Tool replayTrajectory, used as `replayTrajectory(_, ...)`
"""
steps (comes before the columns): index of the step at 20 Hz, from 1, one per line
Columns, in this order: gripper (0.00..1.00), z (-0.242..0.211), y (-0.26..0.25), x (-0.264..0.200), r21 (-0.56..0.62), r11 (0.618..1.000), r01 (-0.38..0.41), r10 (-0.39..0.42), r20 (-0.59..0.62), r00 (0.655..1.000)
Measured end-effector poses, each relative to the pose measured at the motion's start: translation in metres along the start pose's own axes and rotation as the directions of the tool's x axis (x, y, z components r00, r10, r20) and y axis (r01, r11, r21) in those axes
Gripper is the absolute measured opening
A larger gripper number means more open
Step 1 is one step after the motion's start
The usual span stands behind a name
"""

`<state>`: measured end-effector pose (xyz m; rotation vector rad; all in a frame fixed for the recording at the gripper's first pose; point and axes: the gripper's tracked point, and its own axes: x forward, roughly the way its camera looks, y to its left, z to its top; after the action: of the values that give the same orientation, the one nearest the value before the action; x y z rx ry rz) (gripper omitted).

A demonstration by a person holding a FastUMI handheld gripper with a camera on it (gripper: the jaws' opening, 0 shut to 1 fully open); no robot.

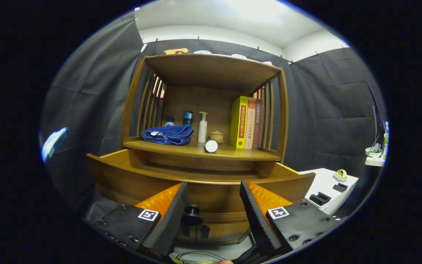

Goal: Pull open the drawer, take out the items inside it, and place them on the countertop above the cabinet.

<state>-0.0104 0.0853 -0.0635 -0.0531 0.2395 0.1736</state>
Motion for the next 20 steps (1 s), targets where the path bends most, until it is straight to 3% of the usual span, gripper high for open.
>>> replayTrajectory(10,0.94,-0.024,-0.006,0.022,0.038,0.998,0.045,-0.043,-0.057,0.997)
replayTrajectory(20,0.94,-0.025,-0.003,0.022,0.052,0.998,0.022,-0.019,-0.064,0.998)
